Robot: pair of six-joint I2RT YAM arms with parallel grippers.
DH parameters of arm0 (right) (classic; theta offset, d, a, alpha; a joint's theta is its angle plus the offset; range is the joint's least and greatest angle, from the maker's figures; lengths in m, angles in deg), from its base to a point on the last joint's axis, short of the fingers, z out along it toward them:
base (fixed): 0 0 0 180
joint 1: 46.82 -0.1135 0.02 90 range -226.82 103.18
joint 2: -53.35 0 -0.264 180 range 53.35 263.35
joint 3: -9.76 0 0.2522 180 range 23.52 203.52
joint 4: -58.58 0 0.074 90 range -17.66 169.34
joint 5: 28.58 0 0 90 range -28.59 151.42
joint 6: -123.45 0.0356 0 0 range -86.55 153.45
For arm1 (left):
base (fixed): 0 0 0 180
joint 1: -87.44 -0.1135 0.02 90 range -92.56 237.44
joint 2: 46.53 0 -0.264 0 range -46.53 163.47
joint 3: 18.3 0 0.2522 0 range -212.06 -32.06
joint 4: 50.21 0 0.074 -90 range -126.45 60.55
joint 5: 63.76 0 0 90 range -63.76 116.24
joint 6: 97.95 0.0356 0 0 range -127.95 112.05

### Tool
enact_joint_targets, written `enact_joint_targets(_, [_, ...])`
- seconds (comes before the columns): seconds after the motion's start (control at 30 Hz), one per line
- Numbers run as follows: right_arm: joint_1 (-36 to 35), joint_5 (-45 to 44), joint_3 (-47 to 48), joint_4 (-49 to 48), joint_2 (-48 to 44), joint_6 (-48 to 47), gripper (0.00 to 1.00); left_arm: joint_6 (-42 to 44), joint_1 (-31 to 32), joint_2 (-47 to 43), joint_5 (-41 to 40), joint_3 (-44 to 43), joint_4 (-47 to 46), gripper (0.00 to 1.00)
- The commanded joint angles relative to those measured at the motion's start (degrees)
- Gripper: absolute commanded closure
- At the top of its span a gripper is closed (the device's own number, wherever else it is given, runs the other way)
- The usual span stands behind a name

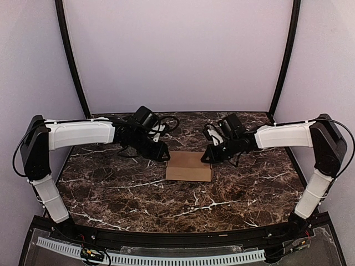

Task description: Fold the paper box

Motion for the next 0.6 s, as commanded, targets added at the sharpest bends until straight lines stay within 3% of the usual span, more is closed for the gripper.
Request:
enact_joint_targets(0.0, [-0.48, -1.76, 0.05, 1.07, -4.39, 0.02, 0.91, 1.61, -0.65, 2.9, -2.81, -3.7, 2.82, 0.58])
enact_joint_targets(0.57, [-1.09, -3.52, -18.97, -3.76, -21.03, 7.76, 0.65, 1.99, -3.12, 10.01, 1.16, -6.26, 1.2, 0.56])
